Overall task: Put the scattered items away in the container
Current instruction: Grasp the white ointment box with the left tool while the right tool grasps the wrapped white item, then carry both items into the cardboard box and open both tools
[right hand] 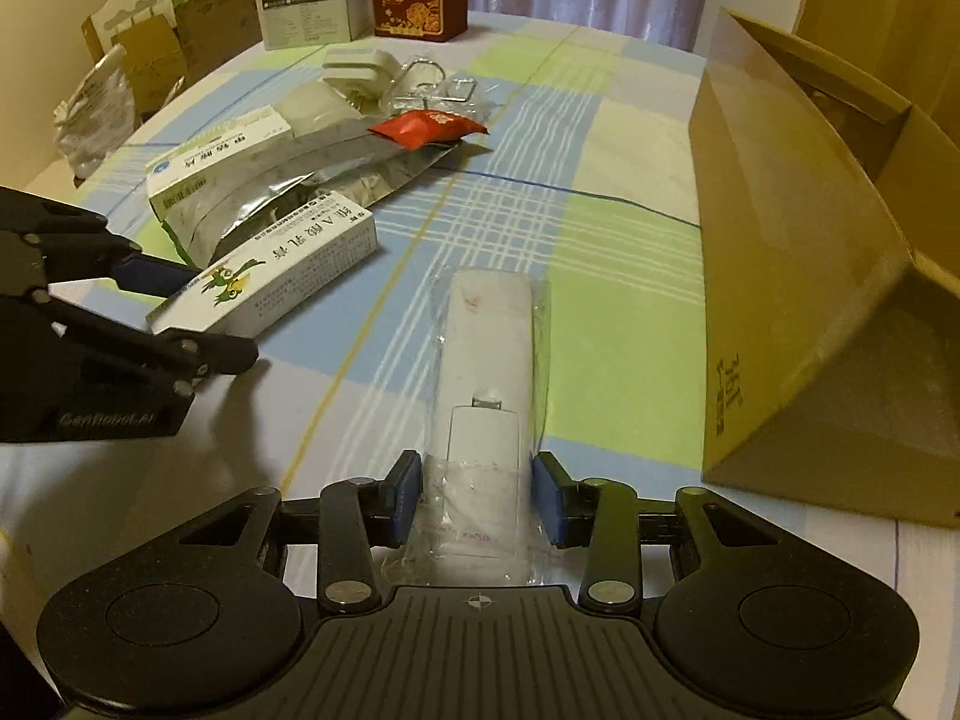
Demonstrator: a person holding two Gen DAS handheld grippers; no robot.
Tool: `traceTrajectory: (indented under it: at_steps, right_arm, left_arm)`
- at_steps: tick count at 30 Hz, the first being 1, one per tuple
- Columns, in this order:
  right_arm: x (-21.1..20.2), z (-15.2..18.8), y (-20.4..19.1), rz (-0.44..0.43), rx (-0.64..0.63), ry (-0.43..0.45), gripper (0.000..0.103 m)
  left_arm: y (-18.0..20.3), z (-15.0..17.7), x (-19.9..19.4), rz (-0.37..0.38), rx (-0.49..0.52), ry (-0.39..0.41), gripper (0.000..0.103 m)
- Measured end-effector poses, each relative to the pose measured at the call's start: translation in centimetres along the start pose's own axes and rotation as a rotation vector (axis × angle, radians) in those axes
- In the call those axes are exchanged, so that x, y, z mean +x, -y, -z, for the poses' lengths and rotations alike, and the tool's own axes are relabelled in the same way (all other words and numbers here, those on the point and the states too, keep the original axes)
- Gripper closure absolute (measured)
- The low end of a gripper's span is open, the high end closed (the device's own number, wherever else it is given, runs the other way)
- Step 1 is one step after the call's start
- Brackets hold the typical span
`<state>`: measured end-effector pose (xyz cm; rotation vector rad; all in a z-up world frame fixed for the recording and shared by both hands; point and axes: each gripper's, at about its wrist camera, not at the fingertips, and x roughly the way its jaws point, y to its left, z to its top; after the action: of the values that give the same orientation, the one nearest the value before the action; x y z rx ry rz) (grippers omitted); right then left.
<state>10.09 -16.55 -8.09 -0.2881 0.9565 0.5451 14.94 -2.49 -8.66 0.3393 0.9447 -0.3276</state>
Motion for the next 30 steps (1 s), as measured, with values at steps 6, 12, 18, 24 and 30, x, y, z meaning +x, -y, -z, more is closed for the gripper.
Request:
traceTrajectory:
  at_steps: [6,12,18,24,30]
  right_arm:
    - [0.3,0.0,0.2,-0.004,0.016,0.018,0.047]
    - [0.0,0.1,0.5,-0.01,0.042,-0.002,0.047]
    - [-0.8,1.4,0.3,0.003,0.048,0.007,0.047]
    - [-0.6,1.1,0.3,0.001,0.043,0.002,0.048]
    - [-0.6,0.9,0.3,0.003,0.031,0.0,0.062]
  left_arm:
    - [-0.2,0.2,0.2,0.004,-0.023,-0.001,0.06]
    - [0.2,0.5,-0.5,0.035,-0.053,-0.025,0.07]
    - [1.5,1.5,-1.2,0.04,-0.043,-0.028,0.069]
    - [1.3,1.5,-1.2,0.024,-0.053,-0.033,0.057]
    - [1.0,1.2,-1.2,0.023,-0.066,-0.022,0.057]
